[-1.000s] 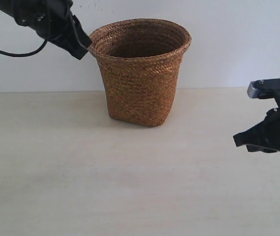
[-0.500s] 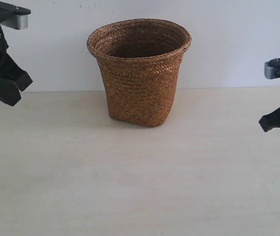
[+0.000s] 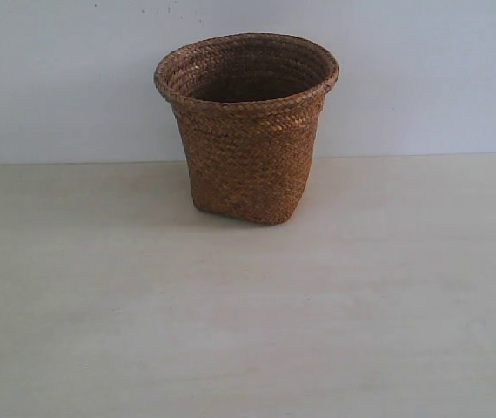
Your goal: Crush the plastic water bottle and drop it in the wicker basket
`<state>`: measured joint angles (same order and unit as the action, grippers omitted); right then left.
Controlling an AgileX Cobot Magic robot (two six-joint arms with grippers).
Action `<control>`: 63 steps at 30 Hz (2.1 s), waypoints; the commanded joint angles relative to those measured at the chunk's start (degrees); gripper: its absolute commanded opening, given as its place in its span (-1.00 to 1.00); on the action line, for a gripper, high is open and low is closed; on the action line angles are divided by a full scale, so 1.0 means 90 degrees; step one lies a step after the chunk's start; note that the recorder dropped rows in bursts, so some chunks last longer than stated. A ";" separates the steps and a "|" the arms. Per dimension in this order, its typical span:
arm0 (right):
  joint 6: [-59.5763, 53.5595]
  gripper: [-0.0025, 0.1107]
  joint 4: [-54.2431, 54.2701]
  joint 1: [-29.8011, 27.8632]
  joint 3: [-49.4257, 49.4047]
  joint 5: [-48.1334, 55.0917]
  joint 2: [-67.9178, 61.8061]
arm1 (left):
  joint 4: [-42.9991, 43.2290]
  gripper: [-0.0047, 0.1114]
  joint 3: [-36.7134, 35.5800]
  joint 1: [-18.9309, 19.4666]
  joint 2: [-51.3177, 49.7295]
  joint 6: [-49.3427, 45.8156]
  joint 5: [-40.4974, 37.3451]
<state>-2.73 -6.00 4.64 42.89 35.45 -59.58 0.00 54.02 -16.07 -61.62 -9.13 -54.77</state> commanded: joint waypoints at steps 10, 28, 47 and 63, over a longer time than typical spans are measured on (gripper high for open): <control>0.0159 -0.96 -0.0024 -0.0008 -0.1485 -0.1834 0.3457 | -0.0180 -0.85 -0.2347 0.0008 0.3516 0.0279 0.1889; 0.1326 -0.96 0.0316 -0.0008 -0.2937 -0.2600 0.6619 | -0.1496 -0.85 -0.3468 0.0008 0.6008 0.0297 0.2445; 0.1242 -0.96 0.0439 -0.0008 -0.4407 -0.3481 0.6619 | -0.2407 -0.85 -0.4885 0.0008 0.6349 -0.0133 0.4877; 0.1242 -0.96 0.0439 -0.0008 -0.4407 -0.3481 0.6619 | -0.2407 -0.85 -0.4897 0.0008 0.6349 -0.0160 0.4894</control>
<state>8.87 -2.09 4.64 3.33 4.36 -0.23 -20.97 10.21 -16.07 -4.67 -9.91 -11.57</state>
